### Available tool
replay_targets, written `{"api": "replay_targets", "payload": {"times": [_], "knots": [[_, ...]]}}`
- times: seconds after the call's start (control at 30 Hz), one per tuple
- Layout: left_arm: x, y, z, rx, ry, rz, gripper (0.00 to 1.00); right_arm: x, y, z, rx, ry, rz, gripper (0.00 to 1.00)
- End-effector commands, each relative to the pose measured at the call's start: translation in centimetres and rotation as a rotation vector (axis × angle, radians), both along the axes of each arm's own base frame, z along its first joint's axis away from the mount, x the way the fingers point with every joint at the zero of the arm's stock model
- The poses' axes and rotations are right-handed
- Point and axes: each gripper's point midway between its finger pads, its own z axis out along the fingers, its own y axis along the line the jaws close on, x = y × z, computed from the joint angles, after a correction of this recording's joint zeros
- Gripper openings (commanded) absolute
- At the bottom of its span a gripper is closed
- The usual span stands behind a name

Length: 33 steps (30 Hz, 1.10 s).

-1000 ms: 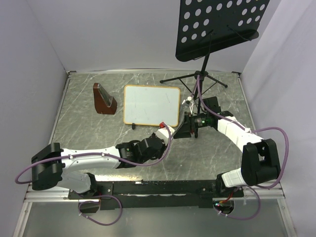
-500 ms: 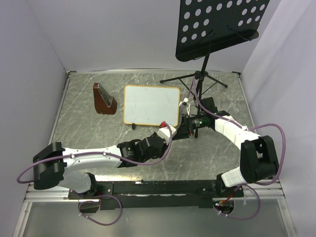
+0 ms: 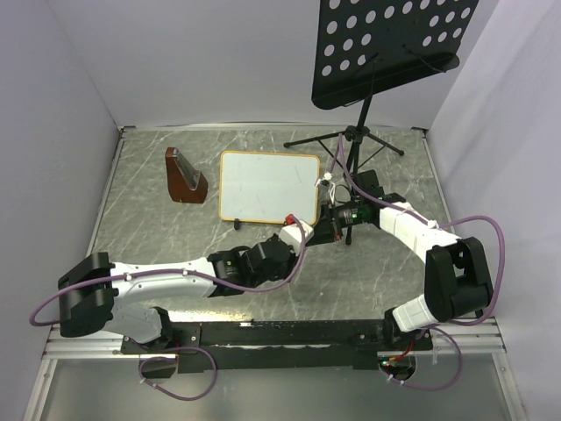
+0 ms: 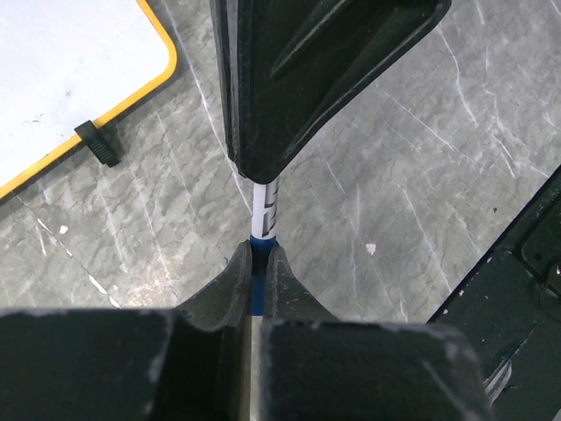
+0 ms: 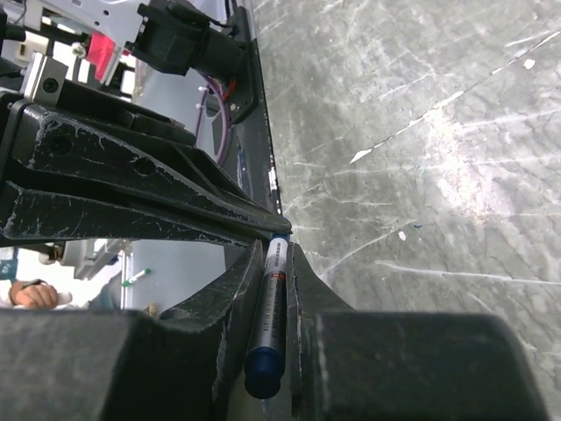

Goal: Write a sentence on the whiteboard
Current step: Open the whiteboard marker at the center of the board.

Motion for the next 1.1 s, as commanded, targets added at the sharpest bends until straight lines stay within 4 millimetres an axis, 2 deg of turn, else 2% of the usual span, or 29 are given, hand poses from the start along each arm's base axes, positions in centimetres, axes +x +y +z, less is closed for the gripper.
{"api": "replay_targets", "payload": {"times": [0.0, 0.03, 0.07, 0.13, 0.23, 0.33, 0.43, 0.6, 0.87, 0.9, 0.97, 1.0, 1.07], "knots": [[0.7, -0.4, 3.3, -0.111, -0.026, 0.016, 0.2, 0.1, 0.5, 1.9, 0.054, -0.035, 0.034, 0.0], [0.7, -0.4, 3.9, -0.153, -0.019, 0.02, 0.46, 0.1, 0.5, 2.2, 0.057, -0.044, 0.03, 0.0], [0.1, 0.2, 4.1, -0.184, -0.005, -0.001, 0.56, 0.1, 0.5, 2.2, 0.059, -0.044, 0.026, 0.0], [0.2, 1.0, 4.8, -0.257, 0.022, 0.003, 0.76, 0.2, 0.5, 2.6, 0.073, -0.045, 0.016, 0.0], [-0.5, 2.6, 6.2, -0.413, 0.076, -0.071, 0.84, 0.0, 0.4, 3.0, 0.104, -0.022, 0.02, 0.0], [-0.9, 4.1, 7.1, -0.511, 0.095, -0.136, 0.84, -0.3, 0.5, 3.4, 0.127, -0.015, 0.041, 0.0], [-1.6, 4.2, 7.3, -0.519, 0.111, -0.203, 0.83, -0.5, 0.5, 3.5, 0.135, -0.013, 0.044, 0.0], [-2.0, 2.3, 6.3, -0.469, 0.171, -0.288, 0.78, -0.7, 0.5, 3.9, 0.153, -0.013, 0.048, 0.0], [-1.9, 0.1, 5.1, -0.419, 0.234, -0.356, 0.58, -0.8, 0.5, 4.0, 0.154, -0.017, 0.052, 0.0], [-1.9, 0.1, 5.1, -0.412, 0.234, -0.358, 0.49, -0.8, 0.5, 4.0, 0.156, -0.017, 0.054, 0.0], [-1.9, -0.1, 4.8, -0.396, 0.248, -0.366, 0.39, -0.8, 0.5, 3.9, 0.156, -0.013, 0.056, 0.0], [-1.9, -0.2, 4.6, -0.388, 0.248, -0.369, 0.28, -0.8, 0.5, 4.0, 0.157, -0.013, 0.057, 0.0], [-1.8, -0.2, 4.3, -0.367, 0.262, -0.367, 0.15, -0.9, 0.5, 4.0, 0.159, -0.014, 0.062, 0.0]]}}
